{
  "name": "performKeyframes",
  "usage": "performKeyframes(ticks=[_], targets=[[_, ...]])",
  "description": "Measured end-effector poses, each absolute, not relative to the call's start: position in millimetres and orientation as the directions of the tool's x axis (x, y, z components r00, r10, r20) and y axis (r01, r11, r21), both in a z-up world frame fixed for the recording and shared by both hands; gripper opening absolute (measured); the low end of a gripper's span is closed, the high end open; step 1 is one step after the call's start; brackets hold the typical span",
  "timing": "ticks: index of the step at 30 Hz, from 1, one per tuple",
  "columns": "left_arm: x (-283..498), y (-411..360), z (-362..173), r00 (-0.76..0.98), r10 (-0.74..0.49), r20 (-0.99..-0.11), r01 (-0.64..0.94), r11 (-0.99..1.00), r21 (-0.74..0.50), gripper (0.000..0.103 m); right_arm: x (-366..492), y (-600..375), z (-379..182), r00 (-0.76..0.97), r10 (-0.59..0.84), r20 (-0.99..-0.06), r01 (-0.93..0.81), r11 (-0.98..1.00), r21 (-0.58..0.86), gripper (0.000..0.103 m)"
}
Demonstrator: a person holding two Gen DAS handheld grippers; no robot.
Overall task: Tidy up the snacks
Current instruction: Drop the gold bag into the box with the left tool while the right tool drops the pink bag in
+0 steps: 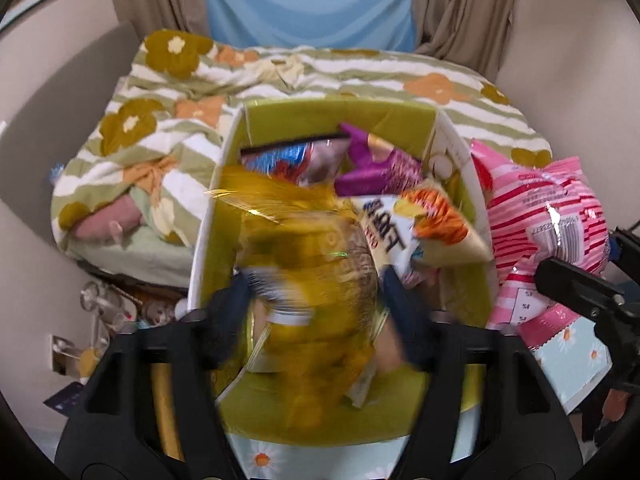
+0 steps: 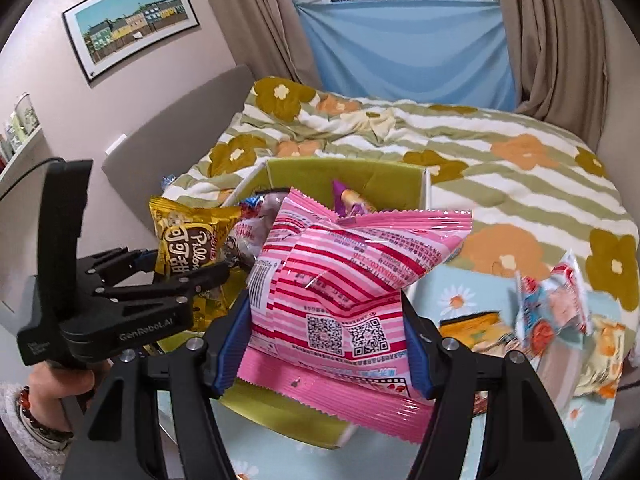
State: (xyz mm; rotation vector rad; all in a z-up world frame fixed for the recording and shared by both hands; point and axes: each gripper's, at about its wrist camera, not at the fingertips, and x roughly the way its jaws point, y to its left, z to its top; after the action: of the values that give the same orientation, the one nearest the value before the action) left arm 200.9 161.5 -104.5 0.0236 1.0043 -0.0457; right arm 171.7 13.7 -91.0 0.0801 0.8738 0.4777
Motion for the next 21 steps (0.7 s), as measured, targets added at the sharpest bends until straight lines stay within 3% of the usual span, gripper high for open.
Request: performKeyframes(ticks=[1,17,19,20,21], targets=[[198.8,163.9,-105.5,0.544,-0.02,-0.839,0.045,0.999,0.006,0.103,172.0,16.2,-93.5,0.542,0.425,-0.725,-0.362,0.896,0.255,0.062],[158.8,195.9,-84.2,0.588,0.0,-0.809,-0.045,0.998,-0.032,0.103,170.1,40.1,-94.0,0.518,0.425,-0.743,-0.405,0.886,0.224,0.064],[157.8,199.9,-83.9,0.589,0.007,-0.808,-0.06,0.998,-0.035,0.103,175.0,45.9,-99.9,0.497,0.436,-0.75,-0.408,0.88,0.241,0.068],[157.1,201.6,-84.3,0.589,0.007,-0.808,-0.064,0.997,-0.038,0.103,175.9,47.0,-102.3,0.496,0.439,-0.749,-0.405,0.88,0.248,0.077],[156.0,203.0,-85.8,0.586,0.008,-0.81,-0.069,0.997,-0.04,0.103,175.9,47.6,-104.6,0.499,0.441,-0.746,-0.399,0.881,0.254,0.093]])
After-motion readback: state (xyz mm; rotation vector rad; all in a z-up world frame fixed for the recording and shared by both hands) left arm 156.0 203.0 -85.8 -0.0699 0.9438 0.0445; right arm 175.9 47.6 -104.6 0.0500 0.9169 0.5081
